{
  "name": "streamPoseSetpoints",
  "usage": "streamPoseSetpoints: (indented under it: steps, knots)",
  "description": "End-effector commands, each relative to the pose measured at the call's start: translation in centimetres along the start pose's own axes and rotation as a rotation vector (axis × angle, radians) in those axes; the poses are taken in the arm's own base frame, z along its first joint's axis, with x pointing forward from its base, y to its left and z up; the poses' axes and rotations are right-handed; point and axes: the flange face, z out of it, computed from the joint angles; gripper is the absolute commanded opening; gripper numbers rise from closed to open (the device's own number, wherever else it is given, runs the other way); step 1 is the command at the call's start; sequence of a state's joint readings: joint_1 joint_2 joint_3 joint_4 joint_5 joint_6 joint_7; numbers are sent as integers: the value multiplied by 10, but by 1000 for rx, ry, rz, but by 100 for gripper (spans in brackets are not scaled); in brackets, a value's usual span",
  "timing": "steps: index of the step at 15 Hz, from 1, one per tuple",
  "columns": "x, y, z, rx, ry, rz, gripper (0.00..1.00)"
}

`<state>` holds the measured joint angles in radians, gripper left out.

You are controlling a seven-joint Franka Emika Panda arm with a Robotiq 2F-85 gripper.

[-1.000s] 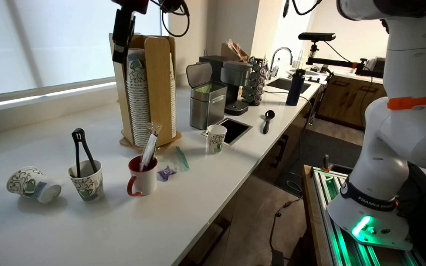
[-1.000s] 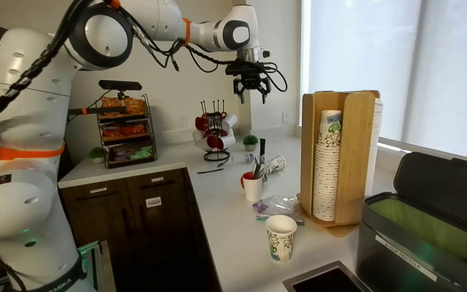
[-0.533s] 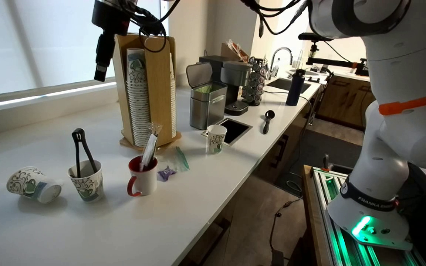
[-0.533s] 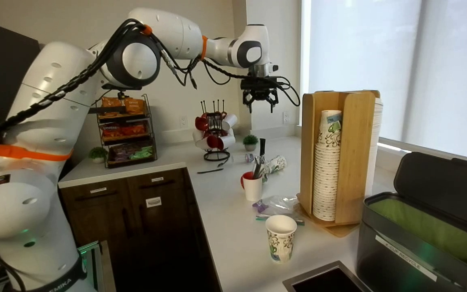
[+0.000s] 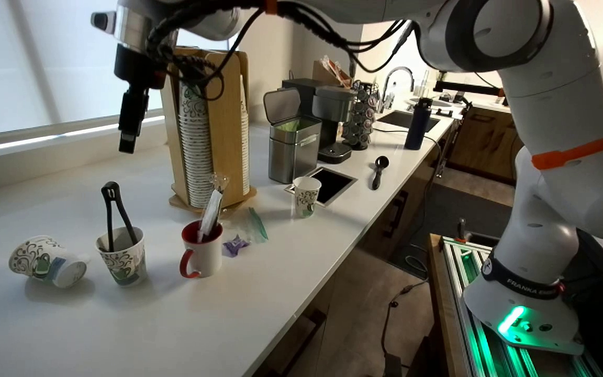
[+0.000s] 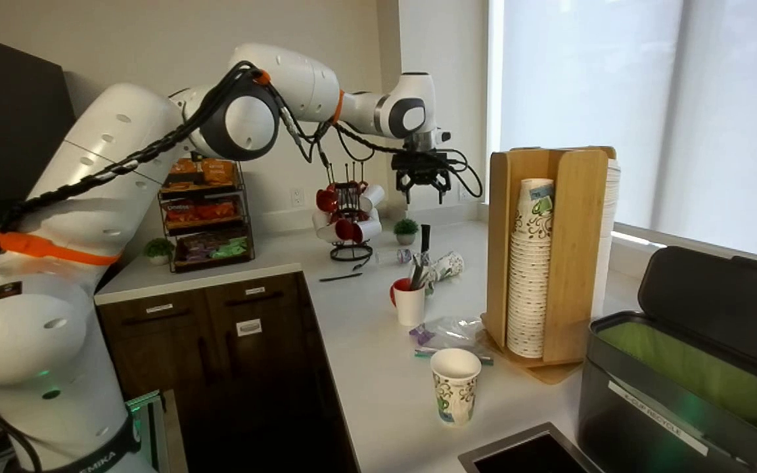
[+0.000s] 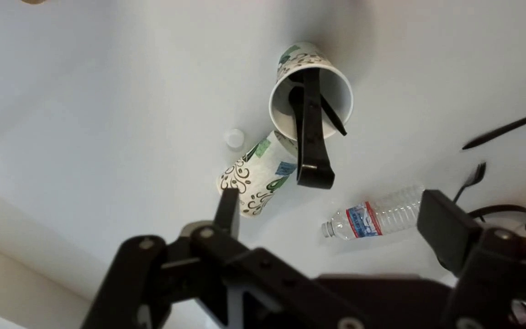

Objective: Use the tongs in the coffee cup to lift the cup and put it inside the cup on the right.

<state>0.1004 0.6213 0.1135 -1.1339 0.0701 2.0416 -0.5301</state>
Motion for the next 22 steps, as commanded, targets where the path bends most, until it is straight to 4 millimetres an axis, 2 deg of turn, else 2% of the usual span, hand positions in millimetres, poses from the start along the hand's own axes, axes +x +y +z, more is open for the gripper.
streamPoseSetpoints:
  steps: [1,2,6,10,14,15,16,17,18,22]
  knots:
    - [3,-1,17,-6,-5,10,100]
    - [3,-1,30,-4,-11,12,100]
    - [3,5,40,3,-13,38,100]
    - [7,11,72,27,-16,67,100]
    - [11,11,94,44,-24,57,98]
    - [12,10,98,47,-26,51,89]
    - [14,10,102,49,-25,46,86]
    - [16,9,104,50,-23,40,76]
    - [17,8,106,52,-22,40,60]
    - [21,0,102,49,-33,52,27]
